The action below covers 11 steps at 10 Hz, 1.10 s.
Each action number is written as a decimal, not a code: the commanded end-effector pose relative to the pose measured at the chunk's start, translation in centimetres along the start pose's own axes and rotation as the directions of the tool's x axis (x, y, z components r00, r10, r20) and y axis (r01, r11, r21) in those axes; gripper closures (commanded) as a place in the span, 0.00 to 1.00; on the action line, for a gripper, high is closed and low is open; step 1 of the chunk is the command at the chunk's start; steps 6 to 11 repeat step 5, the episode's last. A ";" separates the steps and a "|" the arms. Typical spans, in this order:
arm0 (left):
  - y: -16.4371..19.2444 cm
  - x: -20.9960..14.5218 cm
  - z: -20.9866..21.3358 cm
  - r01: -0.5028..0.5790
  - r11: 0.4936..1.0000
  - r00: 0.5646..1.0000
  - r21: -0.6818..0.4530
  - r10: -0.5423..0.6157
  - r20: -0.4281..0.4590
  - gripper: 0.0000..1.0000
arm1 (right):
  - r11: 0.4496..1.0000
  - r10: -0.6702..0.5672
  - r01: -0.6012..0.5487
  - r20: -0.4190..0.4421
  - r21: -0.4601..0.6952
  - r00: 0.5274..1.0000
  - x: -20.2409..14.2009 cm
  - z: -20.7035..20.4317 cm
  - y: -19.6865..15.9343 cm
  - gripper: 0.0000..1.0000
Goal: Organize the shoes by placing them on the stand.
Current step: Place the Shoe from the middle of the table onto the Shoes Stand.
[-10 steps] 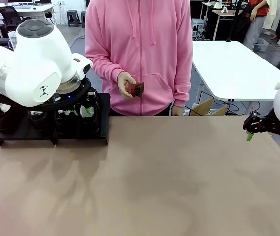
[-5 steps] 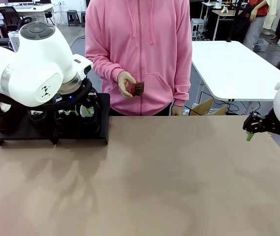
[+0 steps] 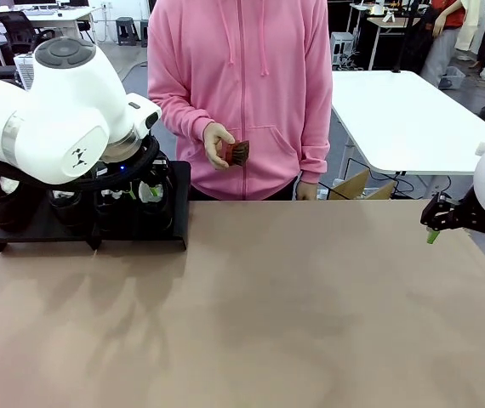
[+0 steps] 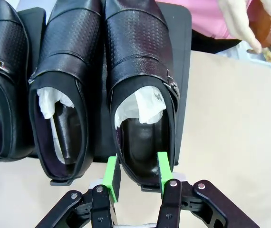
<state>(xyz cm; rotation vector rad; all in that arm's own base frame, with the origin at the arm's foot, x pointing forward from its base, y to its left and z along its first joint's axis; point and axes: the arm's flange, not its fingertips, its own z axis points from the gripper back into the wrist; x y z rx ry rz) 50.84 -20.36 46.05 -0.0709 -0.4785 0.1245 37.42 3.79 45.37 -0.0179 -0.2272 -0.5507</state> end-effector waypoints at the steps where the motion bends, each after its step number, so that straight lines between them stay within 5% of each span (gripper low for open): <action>1: -0.2 0.2 0.2 0.013 1.000 1.000 0.002 -0.013 0.010 0.57 | 1.000 0.015 -0.015 0.002 0.018 1.000 0.1 0.0 -0.1 0.00; 11: -0.2 0.2 0.2 0.013 1.000 1.000 0.002 -0.013 0.010 0.57 | 1.000 0.015 -0.015 0.002 0.018 1.000 0.1 0.0 -0.1 0.00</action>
